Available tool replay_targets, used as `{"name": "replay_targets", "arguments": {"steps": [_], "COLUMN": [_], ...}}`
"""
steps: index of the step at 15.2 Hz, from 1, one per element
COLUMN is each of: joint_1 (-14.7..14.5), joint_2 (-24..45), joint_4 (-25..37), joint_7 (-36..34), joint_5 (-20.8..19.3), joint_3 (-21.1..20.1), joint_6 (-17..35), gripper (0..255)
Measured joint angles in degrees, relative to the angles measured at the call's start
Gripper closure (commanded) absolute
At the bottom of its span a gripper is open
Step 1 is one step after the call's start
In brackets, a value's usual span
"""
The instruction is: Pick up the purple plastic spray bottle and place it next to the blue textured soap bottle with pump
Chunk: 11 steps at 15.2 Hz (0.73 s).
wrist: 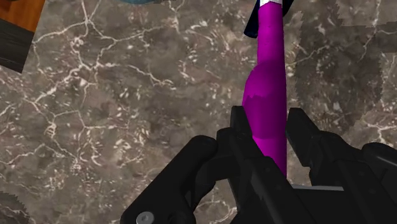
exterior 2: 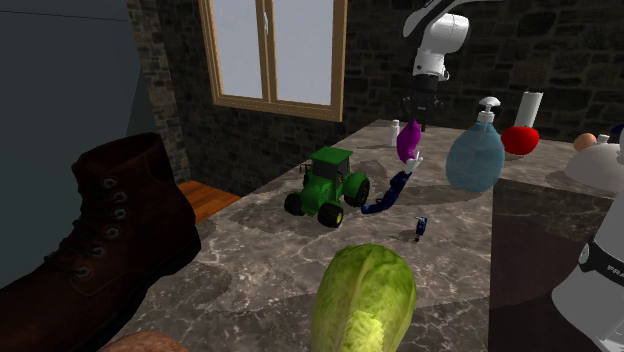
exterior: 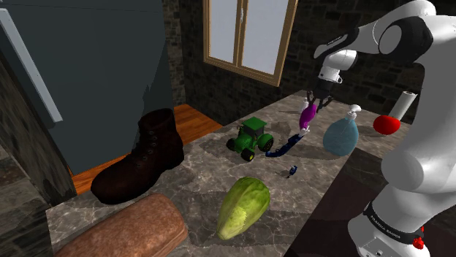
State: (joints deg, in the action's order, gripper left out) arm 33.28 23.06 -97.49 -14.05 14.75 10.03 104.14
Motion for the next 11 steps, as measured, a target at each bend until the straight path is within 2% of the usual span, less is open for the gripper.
{"name": "replay_targets", "arguments": {"steps": [6,11], "joint_1": [0.1,0.1], "joint_2": [2.2,2.3], "joint_4": [-1.5,-1.6], "joint_7": [0.9,1.0], "joint_5": [0.6,0.6], "joint_3": [-0.2,-0.2], "joint_6": [3.4,3.7], "gripper": [255,255]}}
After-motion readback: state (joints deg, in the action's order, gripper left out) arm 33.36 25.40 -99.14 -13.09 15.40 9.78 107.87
